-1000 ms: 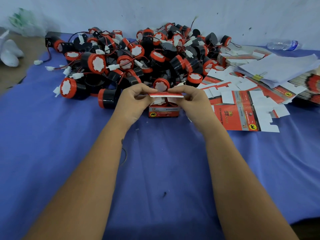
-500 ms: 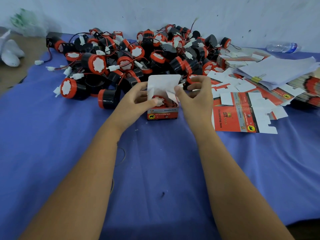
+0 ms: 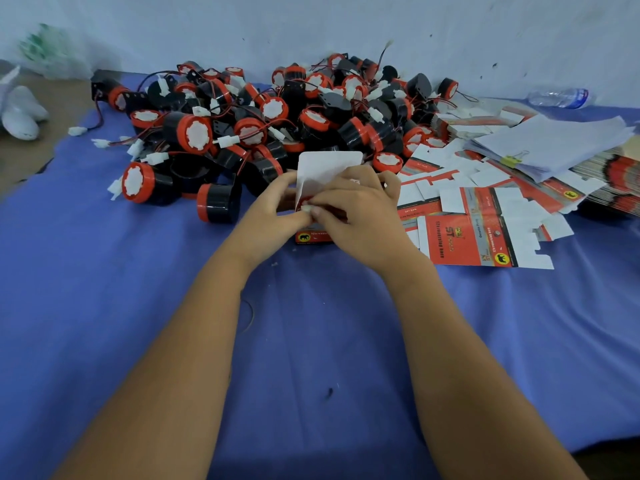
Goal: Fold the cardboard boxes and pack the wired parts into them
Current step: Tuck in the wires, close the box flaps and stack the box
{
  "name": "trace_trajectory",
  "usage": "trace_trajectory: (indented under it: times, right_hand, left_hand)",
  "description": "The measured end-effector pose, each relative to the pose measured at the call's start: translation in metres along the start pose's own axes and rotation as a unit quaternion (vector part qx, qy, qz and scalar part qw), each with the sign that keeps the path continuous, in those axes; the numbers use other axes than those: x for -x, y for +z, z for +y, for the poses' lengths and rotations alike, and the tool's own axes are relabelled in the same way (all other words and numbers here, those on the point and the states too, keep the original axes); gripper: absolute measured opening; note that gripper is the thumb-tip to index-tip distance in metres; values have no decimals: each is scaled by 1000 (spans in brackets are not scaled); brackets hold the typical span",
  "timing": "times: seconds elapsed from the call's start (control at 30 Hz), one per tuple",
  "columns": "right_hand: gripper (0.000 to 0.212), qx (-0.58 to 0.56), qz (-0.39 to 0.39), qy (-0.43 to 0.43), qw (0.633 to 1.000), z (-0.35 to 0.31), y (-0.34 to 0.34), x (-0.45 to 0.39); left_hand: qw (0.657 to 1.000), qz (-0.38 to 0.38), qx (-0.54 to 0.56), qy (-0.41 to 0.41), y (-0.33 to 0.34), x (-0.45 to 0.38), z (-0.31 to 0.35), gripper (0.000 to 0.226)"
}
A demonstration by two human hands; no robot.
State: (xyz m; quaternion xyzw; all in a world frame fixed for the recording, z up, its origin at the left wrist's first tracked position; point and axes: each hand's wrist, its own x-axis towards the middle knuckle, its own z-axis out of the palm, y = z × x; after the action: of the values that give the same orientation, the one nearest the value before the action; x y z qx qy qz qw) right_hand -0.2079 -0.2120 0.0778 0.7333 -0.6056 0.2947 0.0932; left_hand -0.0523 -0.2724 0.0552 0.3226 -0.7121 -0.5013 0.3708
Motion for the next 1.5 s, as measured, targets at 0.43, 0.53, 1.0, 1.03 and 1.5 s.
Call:
trace_trajectory:
  times: [0.43, 0.53, 1.0, 1.03, 1.5]
  right_hand:
    - [20, 98, -29, 9, 995, 6, -5, -5]
    - [23, 90, -46, -12, 995, 4, -11, -8]
    - [22, 81, -66, -9, 994, 5, -24, -18]
    - [22, 81, -70, -4, 994, 5, -25, -19]
    - [34, 171, -150, -31, 973, -6, -45, -35]
  left_hand:
    - [999, 17, -30, -30, 4, -4, -2, 43]
    - [999, 21, -18, -29, 9, -3, 0, 39]
    - [999, 12, 8, -49, 10, -3, 1, 33]
    - [999, 10, 10, -50, 10, -2, 2, 33]
    - [998, 13, 28, -53, 12, -1, 7, 36]
